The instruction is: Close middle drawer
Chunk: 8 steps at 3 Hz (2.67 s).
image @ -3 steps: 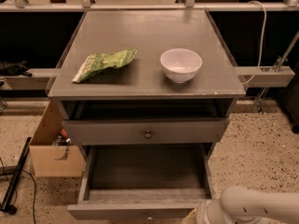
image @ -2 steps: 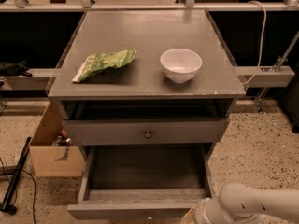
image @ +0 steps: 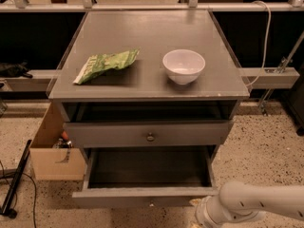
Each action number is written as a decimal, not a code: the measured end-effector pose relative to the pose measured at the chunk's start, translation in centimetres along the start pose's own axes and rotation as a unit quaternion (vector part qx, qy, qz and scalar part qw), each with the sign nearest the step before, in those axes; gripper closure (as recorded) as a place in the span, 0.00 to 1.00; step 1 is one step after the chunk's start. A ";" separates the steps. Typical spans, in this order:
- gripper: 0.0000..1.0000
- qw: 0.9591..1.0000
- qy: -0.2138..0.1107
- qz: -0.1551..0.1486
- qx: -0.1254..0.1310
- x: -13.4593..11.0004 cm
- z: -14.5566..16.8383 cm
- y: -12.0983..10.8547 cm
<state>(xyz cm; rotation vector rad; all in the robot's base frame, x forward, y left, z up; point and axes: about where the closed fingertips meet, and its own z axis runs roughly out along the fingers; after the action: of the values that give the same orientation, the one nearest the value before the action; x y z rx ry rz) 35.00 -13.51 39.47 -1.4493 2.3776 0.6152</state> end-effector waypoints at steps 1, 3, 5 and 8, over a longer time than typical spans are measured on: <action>0.42 1.000 0.012 -0.017 0.015 -2.6 0.5 -2.2; 0.88 0.994 0.037 -0.078 0.070 -9.8 1.3 -7.3; 0.58 0.996 -0.028 -0.083 0.009 -8.6 1.6 -8.1; 0.00 0.992 -0.094 -0.079 -0.035 -6.6 1.0 -11.1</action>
Offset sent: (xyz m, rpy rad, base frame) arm 0.1458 0.0718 0.0256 -0.1848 -0.2169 0.1306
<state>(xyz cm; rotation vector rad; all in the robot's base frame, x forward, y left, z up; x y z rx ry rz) 47.94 -12.41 39.25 -1.5185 2.0962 0.7652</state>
